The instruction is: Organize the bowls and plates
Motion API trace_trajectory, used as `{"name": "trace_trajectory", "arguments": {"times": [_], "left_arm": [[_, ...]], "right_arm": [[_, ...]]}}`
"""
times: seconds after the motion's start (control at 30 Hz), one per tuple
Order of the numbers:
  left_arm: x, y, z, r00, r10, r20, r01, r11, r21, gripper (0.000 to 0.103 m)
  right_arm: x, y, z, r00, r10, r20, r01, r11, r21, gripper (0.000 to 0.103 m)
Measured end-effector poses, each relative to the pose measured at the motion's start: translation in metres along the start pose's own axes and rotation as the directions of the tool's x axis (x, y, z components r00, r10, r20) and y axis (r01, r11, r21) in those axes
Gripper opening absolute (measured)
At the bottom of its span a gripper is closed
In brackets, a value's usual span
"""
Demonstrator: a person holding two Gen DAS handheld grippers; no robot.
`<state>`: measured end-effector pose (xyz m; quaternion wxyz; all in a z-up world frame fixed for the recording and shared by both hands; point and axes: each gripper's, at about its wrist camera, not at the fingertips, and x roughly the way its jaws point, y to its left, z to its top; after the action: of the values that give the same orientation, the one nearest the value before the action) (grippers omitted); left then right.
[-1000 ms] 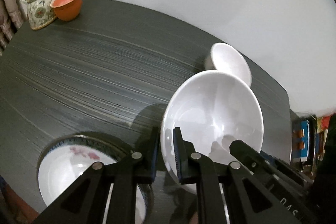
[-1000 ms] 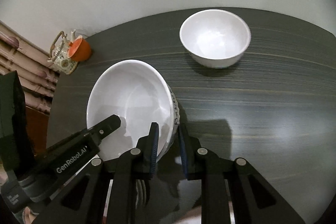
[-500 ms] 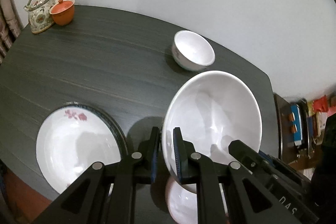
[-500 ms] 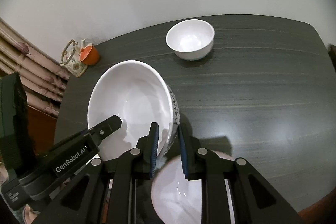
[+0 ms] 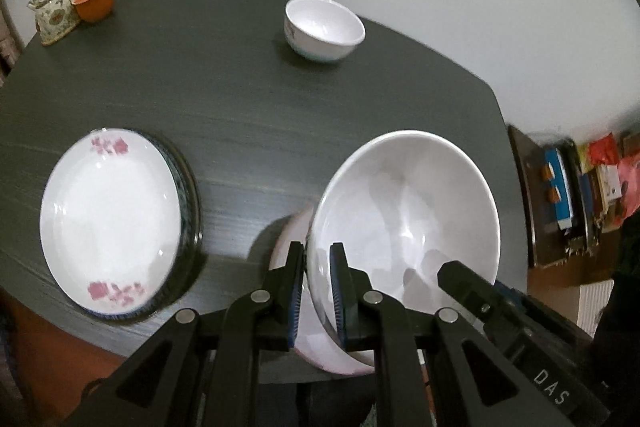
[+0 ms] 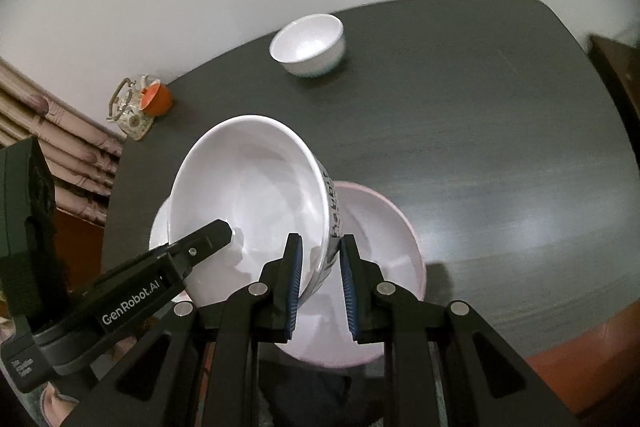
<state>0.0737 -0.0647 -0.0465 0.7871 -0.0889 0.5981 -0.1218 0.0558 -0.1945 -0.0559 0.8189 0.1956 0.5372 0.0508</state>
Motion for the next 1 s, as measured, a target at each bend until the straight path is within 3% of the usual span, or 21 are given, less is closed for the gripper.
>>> {"name": "trace_trajectory", "arguments": {"times": [0.27,1.0], "left_arm": [[0.021,-0.003,-0.021,0.998,0.038,-0.054,-0.036,0.999,0.021,0.013],[0.057,-0.001,-0.024,0.986,0.107,-0.131,-0.103,0.994,0.034,0.014]], "right_arm": [[0.011,-0.022,-0.019,0.999,-0.020,-0.028,0.021,0.999,0.027,0.019],[0.043,-0.039,-0.023,0.994,-0.049,-0.096,0.055,0.997,0.059,0.020]]}}
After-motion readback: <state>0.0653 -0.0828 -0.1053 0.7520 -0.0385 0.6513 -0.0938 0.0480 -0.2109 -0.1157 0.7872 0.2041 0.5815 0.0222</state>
